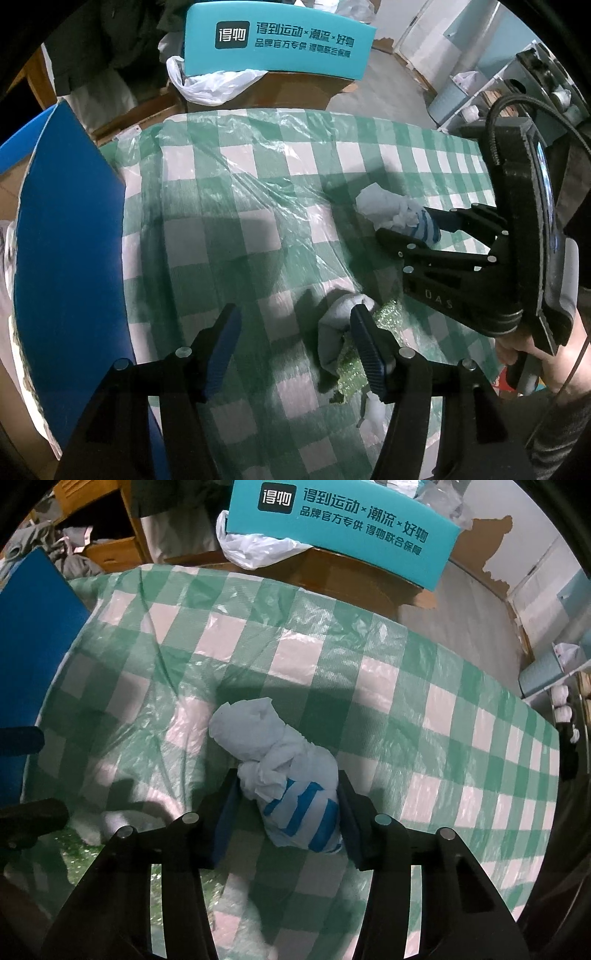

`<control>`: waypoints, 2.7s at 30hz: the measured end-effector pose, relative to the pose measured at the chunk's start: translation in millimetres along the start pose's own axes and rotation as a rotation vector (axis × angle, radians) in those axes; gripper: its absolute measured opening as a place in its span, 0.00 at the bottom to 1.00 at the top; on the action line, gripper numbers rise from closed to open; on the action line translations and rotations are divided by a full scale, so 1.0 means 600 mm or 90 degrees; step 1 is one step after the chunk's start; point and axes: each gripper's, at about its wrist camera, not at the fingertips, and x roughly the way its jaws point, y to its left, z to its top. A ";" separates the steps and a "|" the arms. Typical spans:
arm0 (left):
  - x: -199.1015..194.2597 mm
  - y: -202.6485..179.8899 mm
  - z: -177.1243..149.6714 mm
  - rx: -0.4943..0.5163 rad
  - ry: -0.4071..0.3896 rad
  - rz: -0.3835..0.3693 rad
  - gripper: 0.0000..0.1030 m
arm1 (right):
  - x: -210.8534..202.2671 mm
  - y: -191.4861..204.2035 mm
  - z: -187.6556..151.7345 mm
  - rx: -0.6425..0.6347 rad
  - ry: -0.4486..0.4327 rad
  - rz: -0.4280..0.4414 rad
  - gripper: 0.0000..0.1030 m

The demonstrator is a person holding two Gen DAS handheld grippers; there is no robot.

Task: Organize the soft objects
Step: 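Grasp the green glittery bubble bag with the left tool while the right tool holds the sock, then lift and carry the glittery bag and striped sock over the shoebox with both tools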

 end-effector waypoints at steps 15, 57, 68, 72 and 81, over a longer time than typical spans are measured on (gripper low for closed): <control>0.017 -0.019 -0.031 -0.006 0.026 -0.077 0.61 | -0.077 -0.022 -0.058 0.080 -0.024 0.030 0.48; -0.033 -0.116 -0.065 0.138 -0.068 -0.059 0.06 | -0.124 -0.030 -0.132 0.135 -0.021 0.039 0.48; -0.095 -0.136 -0.064 0.171 -0.133 -0.049 0.06 | -0.175 -0.023 -0.131 0.136 -0.065 0.040 0.48; -0.118 -0.140 -0.065 0.173 -0.153 -0.041 0.06 | -0.195 -0.015 -0.129 0.133 -0.082 0.042 0.48; -0.167 -0.126 -0.068 0.162 -0.187 -0.031 0.06 | -0.233 0.004 -0.118 0.122 -0.115 0.047 0.48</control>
